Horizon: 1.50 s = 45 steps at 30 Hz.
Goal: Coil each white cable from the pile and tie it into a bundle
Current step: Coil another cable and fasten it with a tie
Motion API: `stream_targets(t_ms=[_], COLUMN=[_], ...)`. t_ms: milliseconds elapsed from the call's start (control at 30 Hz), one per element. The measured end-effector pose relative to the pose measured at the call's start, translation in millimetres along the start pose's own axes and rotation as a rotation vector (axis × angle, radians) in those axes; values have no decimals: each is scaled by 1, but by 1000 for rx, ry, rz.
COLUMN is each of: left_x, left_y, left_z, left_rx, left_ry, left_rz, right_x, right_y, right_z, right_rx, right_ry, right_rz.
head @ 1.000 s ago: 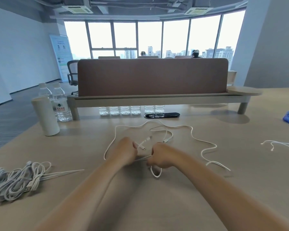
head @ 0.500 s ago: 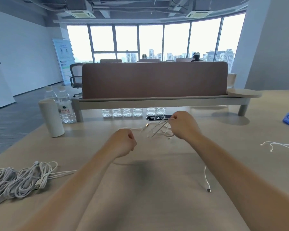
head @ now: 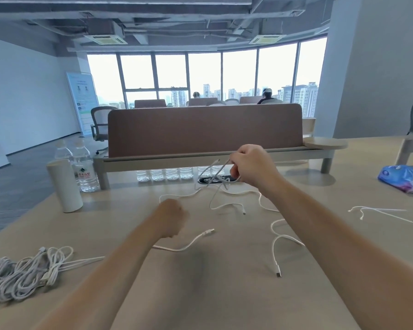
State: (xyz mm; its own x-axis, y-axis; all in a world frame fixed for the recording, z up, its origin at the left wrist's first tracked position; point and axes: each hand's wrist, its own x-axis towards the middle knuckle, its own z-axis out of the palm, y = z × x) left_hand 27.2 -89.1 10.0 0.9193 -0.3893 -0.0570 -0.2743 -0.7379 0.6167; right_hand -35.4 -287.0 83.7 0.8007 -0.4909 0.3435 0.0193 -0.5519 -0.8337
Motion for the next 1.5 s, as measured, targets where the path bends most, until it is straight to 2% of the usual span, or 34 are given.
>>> stream_targets(t_ms=[100,167,333,533,667,800,900,1067,1167,1267,1367,1500], left_x=[0,-3,-18,-27,-33,-39,-36,-31,-29,-28,-26,-24], left_y=[11,21,39,54,60,61,63,59,52,48,46,43], left_z=[-12,-19,-28,-31,-34,-30,-24,-23,-24,-26,-29,-28], left_rx=[-90,-159,-242,-47,34,-152,-170,-399,-495,-495,-456,-120], left_ry=[175,201,106,91,-1,-45,-45,-127,-121,-79,-40,22], left_rz=[49,83,189,238,236,253,299,245,236,232,240,277], right_x=[-7,-10,-15,-16,-18,-20,-21,-22,-21,-14,-12,-20], right_y=[-7,-10,-18,-24,-24,-23,-23,-21,-20,-13,-7,-15], right_z=[0,-1,-6,-6,-8,-6,-3,0,0,2,2,3], right_rx=[0,-50,-85,-17,23,38,46,90,127,7,-271,-461], right_ry=[-56,-107,-182,-218,-273,-268,-289,-345,-358,-285,-209,-346], right_rz=[-34,-79,-159,-174,-167,-155,-151,-130,-95,-83,-175,-298])
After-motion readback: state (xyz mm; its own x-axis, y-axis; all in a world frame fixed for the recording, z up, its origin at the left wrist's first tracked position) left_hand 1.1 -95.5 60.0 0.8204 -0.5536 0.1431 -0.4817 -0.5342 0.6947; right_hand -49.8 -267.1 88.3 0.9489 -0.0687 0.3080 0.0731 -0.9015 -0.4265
